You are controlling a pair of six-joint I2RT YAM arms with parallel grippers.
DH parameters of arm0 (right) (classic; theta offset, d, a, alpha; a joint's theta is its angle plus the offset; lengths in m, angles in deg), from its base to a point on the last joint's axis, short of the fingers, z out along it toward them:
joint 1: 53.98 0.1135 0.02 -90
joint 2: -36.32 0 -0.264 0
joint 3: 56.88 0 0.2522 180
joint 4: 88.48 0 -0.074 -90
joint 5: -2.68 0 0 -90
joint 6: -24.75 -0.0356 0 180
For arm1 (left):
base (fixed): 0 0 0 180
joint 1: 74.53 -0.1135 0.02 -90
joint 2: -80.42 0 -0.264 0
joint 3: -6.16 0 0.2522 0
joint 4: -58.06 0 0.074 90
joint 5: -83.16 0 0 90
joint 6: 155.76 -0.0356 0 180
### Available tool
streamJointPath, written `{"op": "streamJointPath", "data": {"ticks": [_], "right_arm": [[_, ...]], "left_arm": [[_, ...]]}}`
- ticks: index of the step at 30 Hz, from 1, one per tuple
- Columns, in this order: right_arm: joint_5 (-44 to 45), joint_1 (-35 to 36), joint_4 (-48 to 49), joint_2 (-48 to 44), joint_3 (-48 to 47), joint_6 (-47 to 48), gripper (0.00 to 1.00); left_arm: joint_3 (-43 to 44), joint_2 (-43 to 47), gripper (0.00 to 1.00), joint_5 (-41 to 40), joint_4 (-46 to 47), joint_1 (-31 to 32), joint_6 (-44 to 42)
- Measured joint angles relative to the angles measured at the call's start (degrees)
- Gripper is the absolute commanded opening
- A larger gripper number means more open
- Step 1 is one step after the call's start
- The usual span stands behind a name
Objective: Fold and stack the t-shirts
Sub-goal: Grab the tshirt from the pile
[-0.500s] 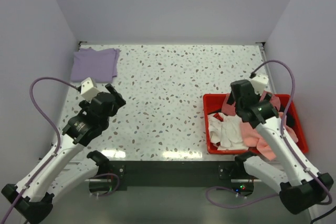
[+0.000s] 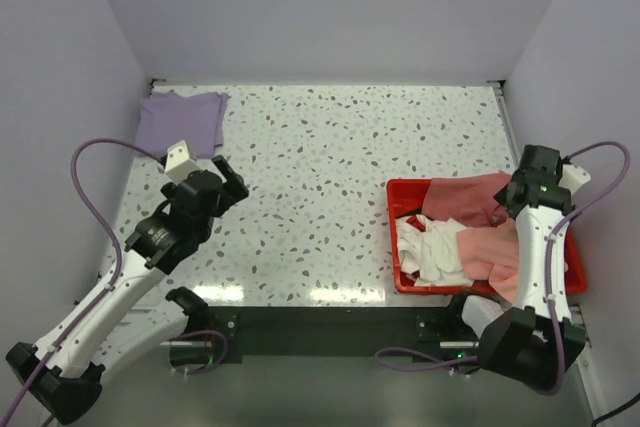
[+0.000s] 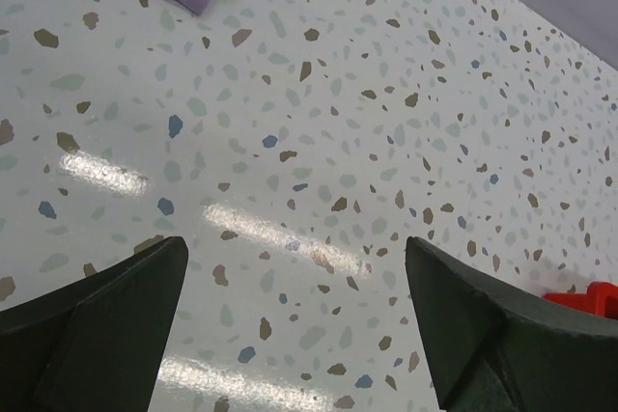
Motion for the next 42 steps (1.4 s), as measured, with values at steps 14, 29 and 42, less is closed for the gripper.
{"op": "streamJointPath", "data": {"ticks": [14,29,42], "right_arm": [[-9.49,-2.73,1.81,-1.64,2.95,1.77,0.0],[-19.34,-2.78,-2.75,-5.33,-16.24,5.42,0.0],[-38.45,4.92,-1.46,5.38,-41.97,7.72,0.0]], "left_arm": [[-0.48,-0.98,1.0,2.78,1.75,0.0,-1.42],[-0.96,-0.66,1.0,3.13,1.99,0.0,-1.49],[-0.96,1.7,1.0,2.6,1.75,0.0,-1.01]]}}
